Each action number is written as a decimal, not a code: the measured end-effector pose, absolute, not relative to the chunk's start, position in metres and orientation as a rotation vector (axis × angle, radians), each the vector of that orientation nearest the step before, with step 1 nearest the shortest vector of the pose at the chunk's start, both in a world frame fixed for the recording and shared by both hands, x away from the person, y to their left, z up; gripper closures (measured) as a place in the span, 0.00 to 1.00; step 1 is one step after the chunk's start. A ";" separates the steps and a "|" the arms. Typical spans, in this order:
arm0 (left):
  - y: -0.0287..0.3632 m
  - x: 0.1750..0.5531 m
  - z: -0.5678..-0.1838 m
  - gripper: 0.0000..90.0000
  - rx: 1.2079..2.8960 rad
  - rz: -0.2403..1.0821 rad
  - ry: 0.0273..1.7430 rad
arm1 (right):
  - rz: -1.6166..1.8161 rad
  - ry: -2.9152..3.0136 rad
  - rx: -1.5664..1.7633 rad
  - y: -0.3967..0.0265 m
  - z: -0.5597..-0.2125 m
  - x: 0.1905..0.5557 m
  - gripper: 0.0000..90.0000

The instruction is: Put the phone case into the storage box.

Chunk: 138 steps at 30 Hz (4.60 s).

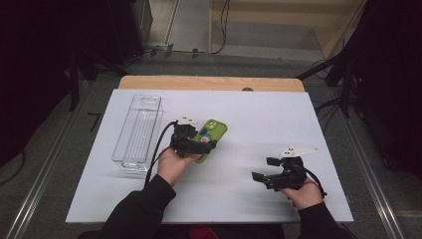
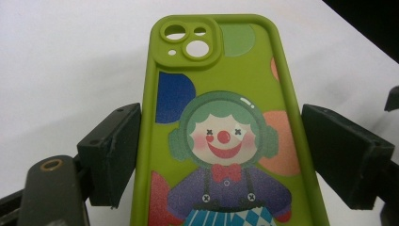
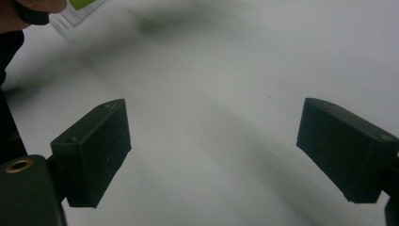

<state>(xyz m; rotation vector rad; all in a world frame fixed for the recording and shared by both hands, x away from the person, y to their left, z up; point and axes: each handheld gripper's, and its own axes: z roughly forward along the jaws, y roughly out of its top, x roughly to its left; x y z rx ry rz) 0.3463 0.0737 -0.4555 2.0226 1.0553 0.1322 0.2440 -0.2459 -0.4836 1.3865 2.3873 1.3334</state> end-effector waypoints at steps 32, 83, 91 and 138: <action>0.067 0.293 -0.480 0.18 1.884 0.212 1.045 | 1.433 2.301 1.529 -0.213 -0.446 0.266 0.10; 0.058 0.275 -0.482 0.18 1.724 0.365 0.942 | 1.498 2.302 1.660 -0.166 -0.433 0.327 0.21; 0.059 0.279 -0.483 0.18 1.710 0.327 0.945 | 1.507 2.326 1.669 -0.163 -0.437 0.336 0.30; 0.056 0.277 -0.464 0.06 1.789 0.285 0.922 | 1.703 2.346 1.811 -0.171 -0.426 0.337 0.83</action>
